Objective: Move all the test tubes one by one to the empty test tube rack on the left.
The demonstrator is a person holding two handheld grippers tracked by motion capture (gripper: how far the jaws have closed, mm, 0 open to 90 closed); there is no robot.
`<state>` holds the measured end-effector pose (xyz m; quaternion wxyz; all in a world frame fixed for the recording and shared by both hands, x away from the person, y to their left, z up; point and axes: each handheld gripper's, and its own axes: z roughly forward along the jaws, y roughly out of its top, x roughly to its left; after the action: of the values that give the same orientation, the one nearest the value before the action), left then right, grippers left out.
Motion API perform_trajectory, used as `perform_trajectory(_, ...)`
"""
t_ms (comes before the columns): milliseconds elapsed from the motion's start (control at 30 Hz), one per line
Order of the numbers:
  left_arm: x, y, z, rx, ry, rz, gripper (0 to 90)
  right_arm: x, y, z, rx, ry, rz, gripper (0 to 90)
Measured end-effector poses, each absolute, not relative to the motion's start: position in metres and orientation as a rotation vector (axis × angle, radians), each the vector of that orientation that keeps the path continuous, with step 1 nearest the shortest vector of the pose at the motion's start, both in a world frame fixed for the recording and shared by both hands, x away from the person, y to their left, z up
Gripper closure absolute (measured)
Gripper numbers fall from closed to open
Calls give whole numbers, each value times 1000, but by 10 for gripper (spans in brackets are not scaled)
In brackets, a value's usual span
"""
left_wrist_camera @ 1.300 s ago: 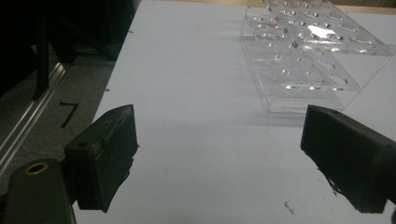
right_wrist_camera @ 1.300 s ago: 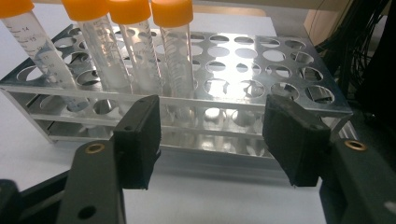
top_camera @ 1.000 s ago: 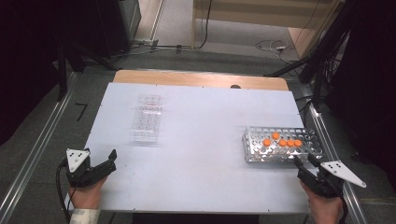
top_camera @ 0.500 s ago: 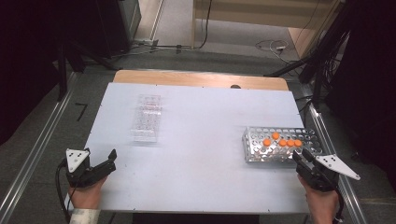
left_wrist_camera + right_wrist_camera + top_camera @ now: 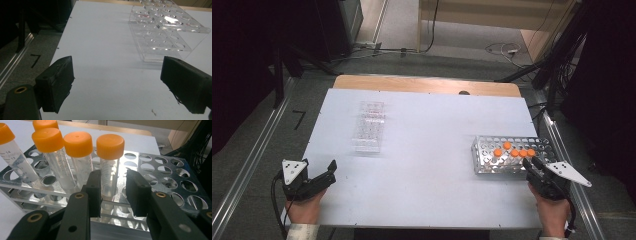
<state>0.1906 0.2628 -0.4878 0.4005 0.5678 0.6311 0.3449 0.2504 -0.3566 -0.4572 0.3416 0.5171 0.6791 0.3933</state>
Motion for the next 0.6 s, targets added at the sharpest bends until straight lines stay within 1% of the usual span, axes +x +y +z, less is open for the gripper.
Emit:
perform_trajectory(333, 190, 263, -488, 1435, 1594, 872, 119, 257, -356, -458, 1347, 1767, 1040, 650)
perform_trajectory(533, 190, 263, -488, 1433, 1594, 872, 119, 260, -358, -459, 1359, 1762, 1067, 677)
perform_trajectory(600, 190, 263, -488, 1432, 1594, 872, 118, 261, -358, -459, 1358, 1763, 1076, 705)
